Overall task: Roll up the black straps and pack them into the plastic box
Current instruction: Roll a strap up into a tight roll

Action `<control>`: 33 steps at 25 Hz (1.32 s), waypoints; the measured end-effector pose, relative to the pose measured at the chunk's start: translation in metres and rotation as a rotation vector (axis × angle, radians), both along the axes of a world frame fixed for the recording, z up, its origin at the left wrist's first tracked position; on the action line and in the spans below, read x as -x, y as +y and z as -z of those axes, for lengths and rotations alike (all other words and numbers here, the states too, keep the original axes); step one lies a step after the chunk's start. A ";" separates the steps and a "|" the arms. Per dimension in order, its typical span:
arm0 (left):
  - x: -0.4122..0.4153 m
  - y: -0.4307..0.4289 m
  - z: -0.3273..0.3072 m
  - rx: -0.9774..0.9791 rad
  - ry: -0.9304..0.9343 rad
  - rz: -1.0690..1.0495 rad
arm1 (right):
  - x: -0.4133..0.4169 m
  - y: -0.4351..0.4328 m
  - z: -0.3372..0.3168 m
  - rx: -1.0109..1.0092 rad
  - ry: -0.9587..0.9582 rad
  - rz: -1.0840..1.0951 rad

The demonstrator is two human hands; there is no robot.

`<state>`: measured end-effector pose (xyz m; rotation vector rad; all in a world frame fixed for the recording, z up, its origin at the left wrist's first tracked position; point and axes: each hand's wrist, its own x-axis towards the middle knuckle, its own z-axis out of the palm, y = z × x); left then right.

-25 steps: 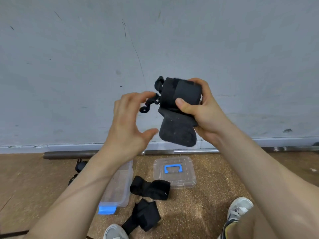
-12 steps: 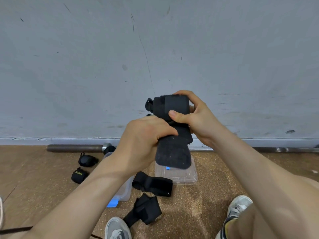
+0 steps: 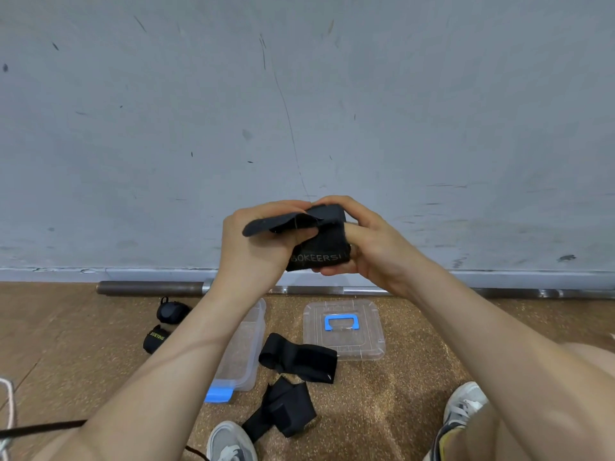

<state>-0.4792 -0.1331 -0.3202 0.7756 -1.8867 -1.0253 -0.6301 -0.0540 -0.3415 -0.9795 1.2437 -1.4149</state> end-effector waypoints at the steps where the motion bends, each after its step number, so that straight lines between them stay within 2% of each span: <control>1: 0.000 0.001 -0.001 -0.023 0.005 -0.021 | -0.001 0.000 -0.001 -0.003 -0.007 0.004; 5: -0.001 0.001 0.000 -0.131 0.002 -0.063 | 0.000 -0.001 -0.004 -0.040 -0.019 0.033; 9: -0.001 -0.004 0.003 -0.175 0.055 -0.083 | -0.001 0.001 -0.009 -0.057 -0.139 -0.045; 10: 0.000 -0.003 0.002 -0.173 0.063 -0.086 | 0.000 0.003 -0.009 -0.048 -0.086 -0.056; 13: -0.001 0.001 -0.001 -0.158 0.034 -0.031 | 0.003 0.007 -0.009 -0.010 0.254 0.017; 14: -0.003 0.001 -0.003 -0.160 0.016 0.014 | 0.005 0.009 -0.011 0.013 0.297 0.027; 17: -0.011 -0.004 -0.012 -0.095 -0.062 0.131 | 0.011 0.012 -0.014 0.030 0.294 -0.006; 24: -0.025 -0.009 -0.027 0.058 -0.391 0.217 | 0.013 0.011 -0.012 -0.016 0.328 -0.134; 30: -0.019 -0.019 -0.007 -0.248 -0.079 0.126 | 0.008 0.007 -0.010 0.037 0.422 -0.136; 33: -0.017 -0.019 -0.002 -0.498 0.055 0.213 | 0.010 0.009 -0.014 0.062 0.531 -0.182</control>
